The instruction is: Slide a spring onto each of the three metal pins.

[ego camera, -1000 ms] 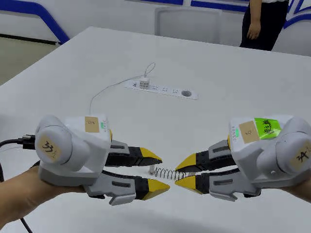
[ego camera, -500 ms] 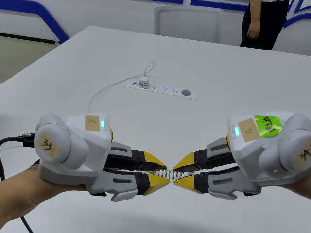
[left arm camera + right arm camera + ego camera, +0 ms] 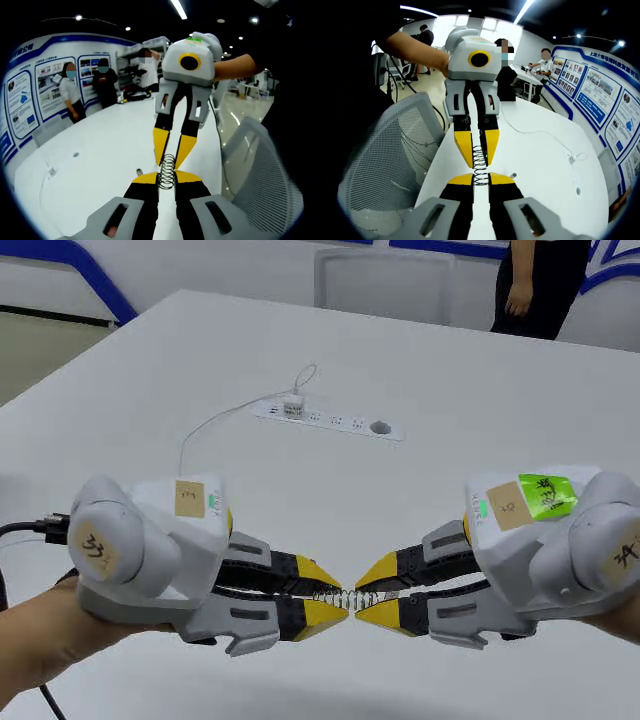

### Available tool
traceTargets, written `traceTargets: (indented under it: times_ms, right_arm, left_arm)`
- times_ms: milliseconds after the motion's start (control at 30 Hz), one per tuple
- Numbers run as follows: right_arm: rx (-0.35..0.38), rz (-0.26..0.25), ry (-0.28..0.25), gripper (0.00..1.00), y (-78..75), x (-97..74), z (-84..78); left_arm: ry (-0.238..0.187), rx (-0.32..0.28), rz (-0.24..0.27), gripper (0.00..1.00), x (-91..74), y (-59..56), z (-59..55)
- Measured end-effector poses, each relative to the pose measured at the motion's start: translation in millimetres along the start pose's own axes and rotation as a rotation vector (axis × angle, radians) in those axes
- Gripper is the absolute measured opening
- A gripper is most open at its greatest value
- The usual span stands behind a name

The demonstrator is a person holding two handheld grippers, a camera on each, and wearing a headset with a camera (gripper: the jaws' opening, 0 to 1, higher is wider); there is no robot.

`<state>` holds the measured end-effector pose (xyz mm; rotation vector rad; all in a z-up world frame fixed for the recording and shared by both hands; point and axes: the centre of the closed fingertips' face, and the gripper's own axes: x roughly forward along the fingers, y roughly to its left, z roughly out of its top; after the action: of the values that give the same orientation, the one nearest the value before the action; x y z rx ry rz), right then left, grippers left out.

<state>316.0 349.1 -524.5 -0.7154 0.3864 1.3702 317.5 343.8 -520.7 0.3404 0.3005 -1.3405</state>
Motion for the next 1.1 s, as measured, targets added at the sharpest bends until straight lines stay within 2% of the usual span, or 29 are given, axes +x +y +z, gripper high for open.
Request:
traceTargets:
  times_ms: [233, 367, 633, 1100]
  right_arm:
    - [0.038, 0.023, 0.008, 0.12, 3.0, -0.3, -1.1]
    - [0.072, 0.033, 0.013, 0.14, 3.5, -0.5, -3.5]
    - [0.091, 0.046, 0.031, 0.14, 4.6, -0.6, -9.1]
    - [0.105, 0.053, -0.009, 0.11, 4.4, -6.5, -0.9]
  left_arm:
    - [0.008, 0.036, -0.025, 0.10, 1.1, -5.5, -0.3]
    - [-0.001, 0.039, -0.039, 0.10, 1.1, -7.5, 2.1]
    - [-0.005, 0.045, -0.031, 0.11, -0.9, -5.3, 2.6]
    - [0.008, 0.057, -0.029, 0.11, -0.9, -6.1, -0.1]
